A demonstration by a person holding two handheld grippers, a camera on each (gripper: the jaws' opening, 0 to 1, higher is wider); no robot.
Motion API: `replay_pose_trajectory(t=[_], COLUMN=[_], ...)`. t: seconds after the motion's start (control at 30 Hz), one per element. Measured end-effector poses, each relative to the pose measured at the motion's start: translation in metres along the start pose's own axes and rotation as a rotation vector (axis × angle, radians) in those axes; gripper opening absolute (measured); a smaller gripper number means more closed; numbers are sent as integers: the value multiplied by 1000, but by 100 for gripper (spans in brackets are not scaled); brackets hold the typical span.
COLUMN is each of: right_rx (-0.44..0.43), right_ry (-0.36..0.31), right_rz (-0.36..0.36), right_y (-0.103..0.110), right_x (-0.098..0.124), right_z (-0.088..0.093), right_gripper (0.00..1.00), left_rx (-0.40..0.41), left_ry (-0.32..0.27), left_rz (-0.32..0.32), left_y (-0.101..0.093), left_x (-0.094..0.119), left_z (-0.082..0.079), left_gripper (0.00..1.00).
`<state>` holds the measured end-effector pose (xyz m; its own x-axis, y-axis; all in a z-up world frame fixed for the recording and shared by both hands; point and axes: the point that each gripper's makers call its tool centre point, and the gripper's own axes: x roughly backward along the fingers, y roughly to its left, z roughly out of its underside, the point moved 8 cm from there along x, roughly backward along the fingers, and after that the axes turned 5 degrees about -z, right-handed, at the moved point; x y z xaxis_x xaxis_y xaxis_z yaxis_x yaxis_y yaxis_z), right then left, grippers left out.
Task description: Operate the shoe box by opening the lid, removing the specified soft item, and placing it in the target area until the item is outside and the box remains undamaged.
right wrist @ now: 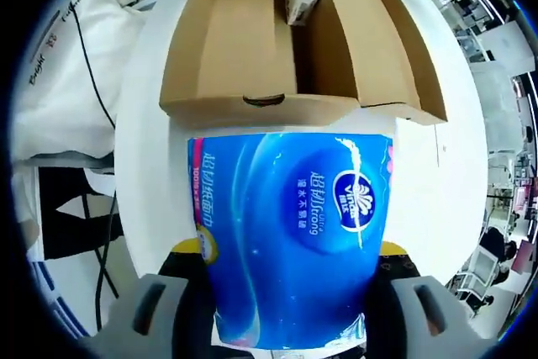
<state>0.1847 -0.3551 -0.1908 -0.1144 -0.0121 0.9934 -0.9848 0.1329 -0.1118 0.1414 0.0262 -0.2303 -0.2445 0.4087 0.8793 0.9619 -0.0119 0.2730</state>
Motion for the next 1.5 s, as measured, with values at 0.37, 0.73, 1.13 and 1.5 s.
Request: replay_pose_trajectory(t=[0.37,0.73,1.13,1.5], right_rx=[10,-17,23,44], right_ry=[7,1,-18,-12], right_rz=[1,-24,23,61], right_y=[-1,2,3,8], right_x=[-7,-12,-12,-3], right_z=[1,3,3,-1], right_gripper=[71,73,76,75], left_rx=[-1,-1,-4,-2], left_ry=[-2,-6,-3,-4], left_rz=[5,-4,-4,-8], left_y=[0,-1,-1,-1], left_x=[0,0,0,0], left_z=[0,1,1,1], left_gripper=[5,6,6,6])
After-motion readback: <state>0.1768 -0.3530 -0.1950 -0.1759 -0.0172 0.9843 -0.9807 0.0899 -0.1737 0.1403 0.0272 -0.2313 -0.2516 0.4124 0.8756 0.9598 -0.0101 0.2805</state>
